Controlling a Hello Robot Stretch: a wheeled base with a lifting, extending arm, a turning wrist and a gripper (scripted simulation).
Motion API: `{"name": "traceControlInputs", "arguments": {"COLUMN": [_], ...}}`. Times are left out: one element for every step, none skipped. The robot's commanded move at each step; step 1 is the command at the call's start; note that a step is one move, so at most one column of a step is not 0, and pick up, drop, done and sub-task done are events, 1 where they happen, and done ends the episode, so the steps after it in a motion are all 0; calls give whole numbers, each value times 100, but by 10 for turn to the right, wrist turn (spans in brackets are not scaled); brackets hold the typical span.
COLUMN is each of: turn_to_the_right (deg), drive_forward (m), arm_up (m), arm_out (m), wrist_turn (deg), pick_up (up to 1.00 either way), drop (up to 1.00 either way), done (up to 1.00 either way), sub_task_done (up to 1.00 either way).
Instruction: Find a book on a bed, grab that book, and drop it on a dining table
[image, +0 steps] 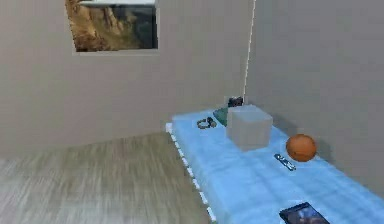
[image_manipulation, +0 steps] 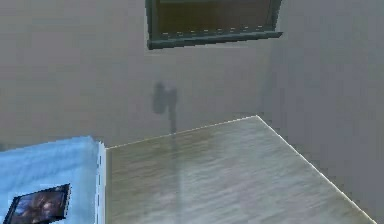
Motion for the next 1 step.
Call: {"name": "traceControlInputs", "arguments": {"turn_to_the_right": [450], "drive_forward": [0], "arm_up": [0], "arm_out": [0], "wrist_turn": [0], "pick_up": [0], "drop": [0], "done": [0], "sub_task_done": [0]}}
